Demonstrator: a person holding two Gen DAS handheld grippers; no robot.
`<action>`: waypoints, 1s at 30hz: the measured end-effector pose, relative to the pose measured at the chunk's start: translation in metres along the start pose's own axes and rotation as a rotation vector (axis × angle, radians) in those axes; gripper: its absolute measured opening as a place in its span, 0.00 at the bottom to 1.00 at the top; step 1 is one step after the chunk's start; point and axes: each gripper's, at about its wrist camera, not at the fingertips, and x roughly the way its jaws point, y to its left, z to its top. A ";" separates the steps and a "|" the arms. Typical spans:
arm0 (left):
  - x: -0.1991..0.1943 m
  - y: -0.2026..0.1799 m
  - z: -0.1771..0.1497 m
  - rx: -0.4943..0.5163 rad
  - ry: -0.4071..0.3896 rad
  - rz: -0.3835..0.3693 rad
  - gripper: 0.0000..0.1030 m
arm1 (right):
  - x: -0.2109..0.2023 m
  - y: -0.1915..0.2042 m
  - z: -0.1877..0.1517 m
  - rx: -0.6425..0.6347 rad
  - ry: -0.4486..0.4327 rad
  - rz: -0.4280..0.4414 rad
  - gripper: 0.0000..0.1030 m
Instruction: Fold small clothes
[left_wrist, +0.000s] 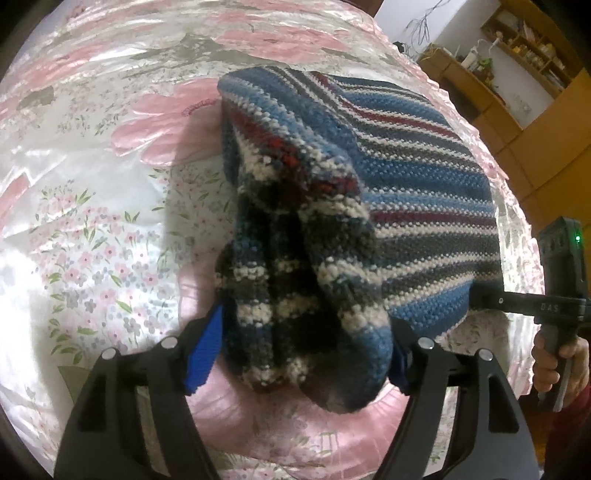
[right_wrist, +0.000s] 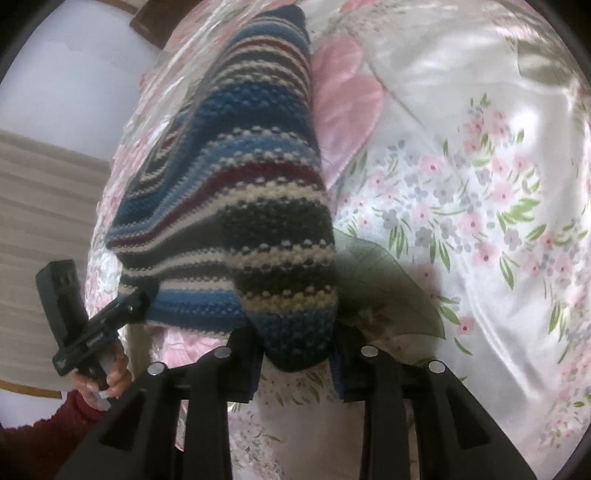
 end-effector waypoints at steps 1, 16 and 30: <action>-0.001 0.000 -0.001 -0.007 -0.005 0.005 0.74 | 0.001 -0.001 -0.001 0.006 -0.006 0.004 0.30; -0.068 -0.004 -0.033 -0.077 -0.021 0.148 0.81 | -0.037 0.037 -0.051 -0.016 -0.115 -0.218 0.60; -0.133 -0.024 -0.061 -0.113 -0.027 0.305 0.87 | -0.098 0.092 -0.109 -0.105 -0.189 -0.395 0.96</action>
